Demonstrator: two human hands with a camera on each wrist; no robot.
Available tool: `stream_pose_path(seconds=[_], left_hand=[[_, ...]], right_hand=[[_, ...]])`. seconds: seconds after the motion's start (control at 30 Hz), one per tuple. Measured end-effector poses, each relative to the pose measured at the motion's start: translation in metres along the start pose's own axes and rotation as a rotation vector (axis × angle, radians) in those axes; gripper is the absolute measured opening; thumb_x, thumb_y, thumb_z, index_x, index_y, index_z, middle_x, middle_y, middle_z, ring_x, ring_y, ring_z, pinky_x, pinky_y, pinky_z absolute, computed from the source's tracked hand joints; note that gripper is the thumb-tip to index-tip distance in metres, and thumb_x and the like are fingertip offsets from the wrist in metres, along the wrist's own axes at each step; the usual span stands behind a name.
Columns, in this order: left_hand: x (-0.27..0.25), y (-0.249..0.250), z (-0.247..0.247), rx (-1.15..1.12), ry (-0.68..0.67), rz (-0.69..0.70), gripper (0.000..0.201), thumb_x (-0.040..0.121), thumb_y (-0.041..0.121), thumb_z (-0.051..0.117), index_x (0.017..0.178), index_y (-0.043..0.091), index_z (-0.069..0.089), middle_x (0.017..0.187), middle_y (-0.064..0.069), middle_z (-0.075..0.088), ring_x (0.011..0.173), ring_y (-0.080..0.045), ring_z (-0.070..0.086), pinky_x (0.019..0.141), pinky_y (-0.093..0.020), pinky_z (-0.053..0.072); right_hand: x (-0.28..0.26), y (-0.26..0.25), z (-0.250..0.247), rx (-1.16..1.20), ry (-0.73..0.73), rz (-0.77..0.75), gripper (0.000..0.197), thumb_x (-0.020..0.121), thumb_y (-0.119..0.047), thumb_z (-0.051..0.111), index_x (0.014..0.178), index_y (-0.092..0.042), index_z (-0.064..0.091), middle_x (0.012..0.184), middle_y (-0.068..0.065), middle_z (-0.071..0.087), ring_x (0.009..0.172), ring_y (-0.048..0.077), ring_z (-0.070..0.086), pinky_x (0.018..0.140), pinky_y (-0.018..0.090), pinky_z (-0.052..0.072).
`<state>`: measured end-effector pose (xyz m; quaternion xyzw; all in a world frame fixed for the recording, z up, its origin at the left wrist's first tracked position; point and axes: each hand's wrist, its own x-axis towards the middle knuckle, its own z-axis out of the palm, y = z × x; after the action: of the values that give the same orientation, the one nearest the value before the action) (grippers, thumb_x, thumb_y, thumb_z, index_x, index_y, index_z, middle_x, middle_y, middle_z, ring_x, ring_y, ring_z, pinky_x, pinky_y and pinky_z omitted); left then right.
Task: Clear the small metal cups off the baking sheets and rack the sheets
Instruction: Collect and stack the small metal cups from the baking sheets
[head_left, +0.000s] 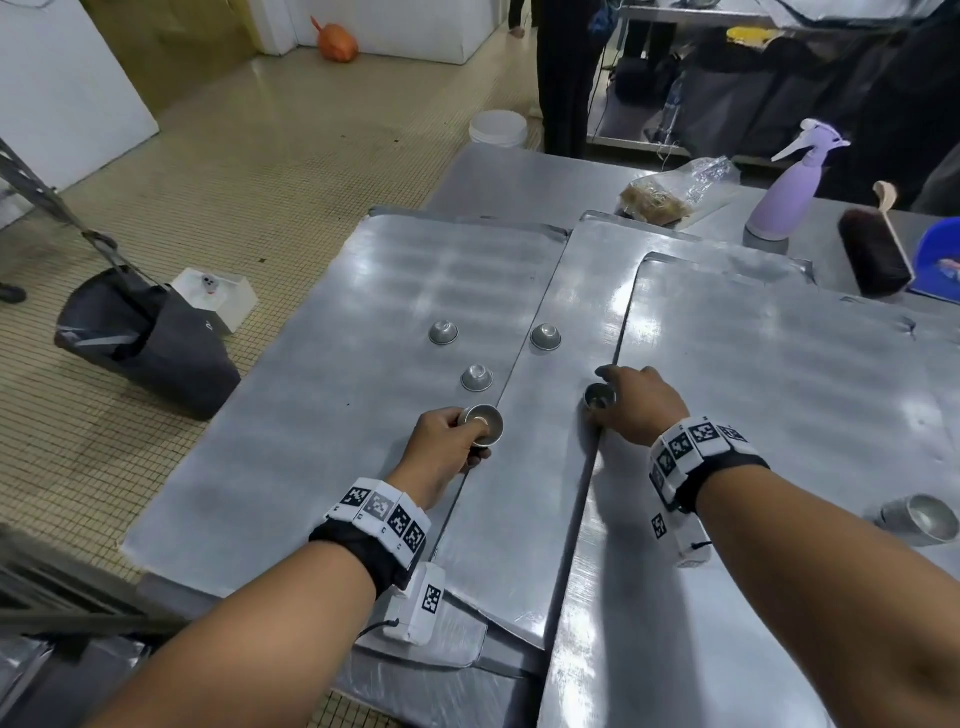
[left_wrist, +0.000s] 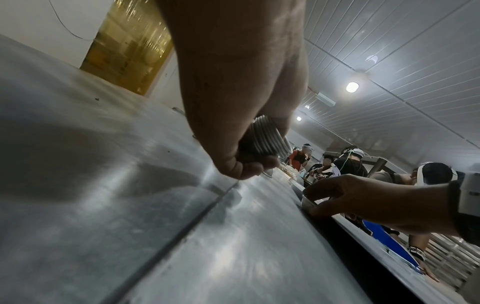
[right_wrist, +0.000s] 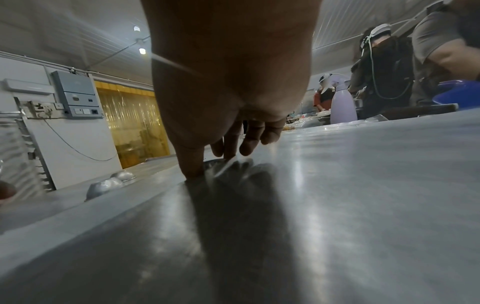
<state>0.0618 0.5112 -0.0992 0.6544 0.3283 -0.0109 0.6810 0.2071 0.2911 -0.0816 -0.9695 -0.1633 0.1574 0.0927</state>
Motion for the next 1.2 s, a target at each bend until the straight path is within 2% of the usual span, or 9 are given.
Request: stream_pose_path(seconds=[0.13,0.27,0.43,0.57,0.67,0.83,0.93,1.07,1.2], left_hand=[[0.002,0.000,0.003,0.002,-0.003,-0.002,0.011,0.093,0.004,0.062,0.085,0.007,0.069,0.077,-0.010,0.067,0.062,-0.020,0.067,0.068,-0.034,0.051],[0.004,-0.003,0.004,0.005,0.003,-0.011,0.009,0.092,0.004,0.062,0.089,0.005,0.070,0.076,-0.009,0.067,0.060,-0.018,0.068,0.065,-0.032,0.050],[0.005,-0.006,-0.004,0.011,0.022,-0.016,0.009,0.091,0.004,0.062,0.089,0.004,0.071,0.073,-0.009,0.068,0.060,-0.019,0.067,0.066,-0.035,0.049],[0.005,-0.009,-0.013,-0.011,0.043,-0.023,0.009,0.090,0.003,0.062,0.089,0.000,0.071,0.069,-0.011,0.067,0.057,-0.019,0.064,0.064,-0.034,0.048],[0.005,-0.012,-0.022,-0.036,0.072,-0.029,0.010,0.091,0.003,0.062,0.086,0.001,0.070,0.063,-0.008,0.068,0.059,-0.021,0.063,0.063,-0.033,0.049],[0.005,-0.013,-0.035,-0.125,0.114,-0.063,0.007,0.091,0.006,0.065,0.087,0.002,0.070,0.070,-0.013,0.068,0.055,-0.017,0.064,0.060,-0.027,0.052],[0.001,-0.009,-0.039,-0.267,0.122,-0.088,0.015,0.091,0.019,0.071,0.087,0.004,0.071,0.073,-0.014,0.067,0.057,-0.020,0.063,0.061,-0.029,0.052],[-0.005,-0.003,-0.042,-0.391,0.039,-0.113,0.040,0.096,0.047,0.063,0.084,0.009,0.071,0.078,-0.013,0.071,0.071,-0.025,0.066,0.073,-0.035,0.054],[-0.013,0.001,-0.038,-0.405,-0.069,-0.065,0.048,0.098,0.052,0.057,0.088,0.008,0.074,0.081,-0.011,0.075,0.071,-0.019,0.071,0.077,-0.038,0.057]], right_hand=[[0.001,-0.001,-0.001,0.008,0.027,0.002,0.042,0.087,-0.031,0.064,0.127,-0.019,0.058,0.111,0.011,0.064,0.120,0.029,0.048,0.088,0.042,0.049],[0.001,-0.011,0.005,0.027,0.052,-0.040,0.041,0.088,-0.032,0.063,0.128,-0.023,0.059,0.112,0.006,0.067,0.120,0.029,0.048,0.084,0.039,0.049],[-0.003,-0.032,0.016,0.062,0.068,-0.117,0.027,0.084,-0.036,0.063,0.106,-0.021,0.067,0.105,0.004,0.063,0.111,0.029,0.053,0.079,0.035,0.046],[-0.015,-0.054,0.019,0.206,0.093,-0.173,0.040,0.082,-0.037,0.074,0.117,-0.020,0.066,0.115,0.007,0.062,0.112,0.029,0.055,0.087,0.035,0.045],[-0.028,-0.071,0.025,0.317,0.117,-0.219,0.052,0.080,-0.038,0.078,0.125,-0.020,0.062,0.116,0.006,0.068,0.106,0.028,0.062,0.086,0.034,0.047],[-0.050,-0.099,0.040,0.410,0.149,-0.271,0.062,0.078,-0.044,0.079,0.132,-0.022,0.059,0.117,0.002,0.071,0.107,0.025,0.063,0.088,0.032,0.047],[-0.060,-0.117,0.045,0.453,0.157,-0.321,0.057,0.077,-0.042,0.080,0.127,-0.021,0.062,0.114,-0.001,0.072,0.104,0.022,0.064,0.087,0.032,0.048],[-0.066,-0.136,0.051,0.489,0.183,-0.363,0.055,0.077,-0.043,0.079,0.126,-0.024,0.061,0.110,-0.004,0.072,0.098,0.020,0.066,0.081,0.030,0.049],[-0.069,-0.149,0.053,0.485,0.192,-0.370,0.059,0.077,-0.044,0.077,0.130,-0.026,0.058,0.113,-0.002,0.072,0.099,0.022,0.066,0.084,0.035,0.051]])
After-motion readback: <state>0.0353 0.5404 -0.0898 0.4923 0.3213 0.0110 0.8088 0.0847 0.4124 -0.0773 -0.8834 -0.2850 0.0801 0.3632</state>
